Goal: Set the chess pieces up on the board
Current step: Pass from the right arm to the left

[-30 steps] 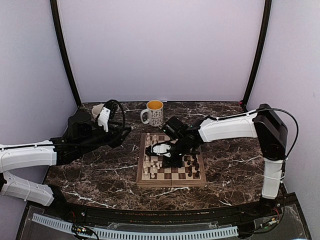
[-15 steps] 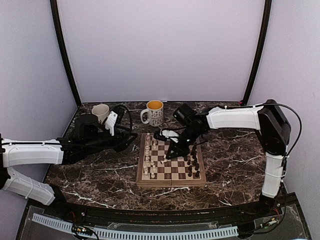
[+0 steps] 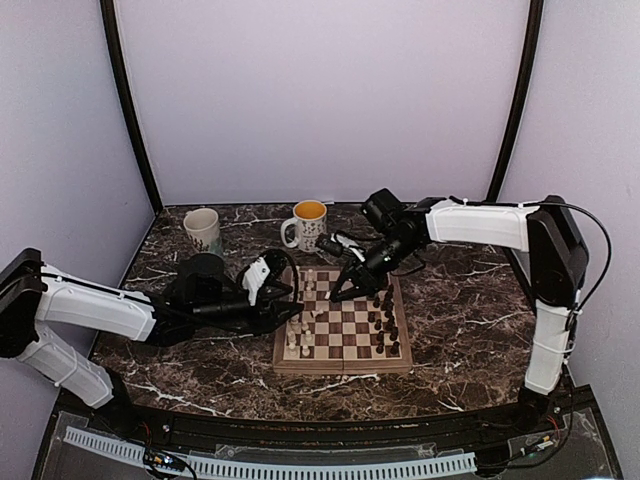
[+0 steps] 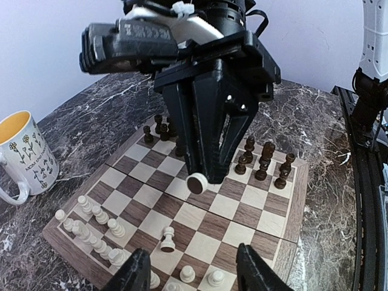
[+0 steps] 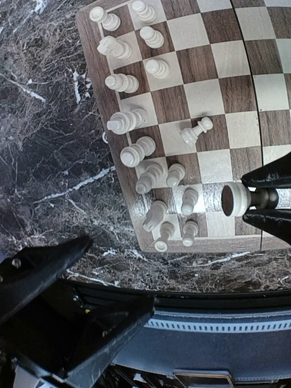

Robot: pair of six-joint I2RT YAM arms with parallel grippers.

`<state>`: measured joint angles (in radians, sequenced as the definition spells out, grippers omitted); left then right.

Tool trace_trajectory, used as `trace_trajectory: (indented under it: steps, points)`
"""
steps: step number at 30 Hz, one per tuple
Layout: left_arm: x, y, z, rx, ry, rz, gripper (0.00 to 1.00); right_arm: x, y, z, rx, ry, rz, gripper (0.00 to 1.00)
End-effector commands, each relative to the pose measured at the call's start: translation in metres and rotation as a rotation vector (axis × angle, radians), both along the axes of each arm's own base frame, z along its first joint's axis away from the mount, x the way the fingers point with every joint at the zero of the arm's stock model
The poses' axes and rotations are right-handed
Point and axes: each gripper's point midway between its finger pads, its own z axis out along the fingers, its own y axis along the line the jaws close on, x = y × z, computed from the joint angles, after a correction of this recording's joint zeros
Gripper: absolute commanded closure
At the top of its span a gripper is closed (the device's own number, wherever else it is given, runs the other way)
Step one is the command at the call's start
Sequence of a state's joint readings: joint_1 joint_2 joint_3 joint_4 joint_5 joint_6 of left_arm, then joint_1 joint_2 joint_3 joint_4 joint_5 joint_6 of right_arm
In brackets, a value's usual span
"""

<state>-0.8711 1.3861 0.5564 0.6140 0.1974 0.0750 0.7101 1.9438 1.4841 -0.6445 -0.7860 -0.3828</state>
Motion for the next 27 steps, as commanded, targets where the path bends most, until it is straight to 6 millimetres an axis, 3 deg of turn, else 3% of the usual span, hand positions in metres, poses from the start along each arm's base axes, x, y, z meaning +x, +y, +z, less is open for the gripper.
trace_trajectory:
  steps: [1,7,11,15,27]
  points:
    - [-0.002,-0.016,0.022,-0.037,-0.098,-0.066,0.49,-0.016,-0.003,0.039,0.109,0.028,0.065,0.9]
    - [-0.011,-0.036,0.03,-0.002,-0.231,-0.195,0.45,-0.032,-0.001,0.053,0.176,0.115,0.121,0.89]
    - [-0.012,-0.047,0.035,0.059,-0.328,-0.239,0.44,-0.039,-0.001,0.05,0.181,0.16,0.152,0.88]
    - [-0.014,-0.057,0.025,0.165,-0.371,-0.298,0.44,-0.045,0.0,0.049,0.18,0.182,0.177,0.88]
    - [-0.013,-0.075,0.017,0.33,-0.474,-0.353,0.54,-0.049,0.0,0.046,0.178,0.205,0.185,0.87]
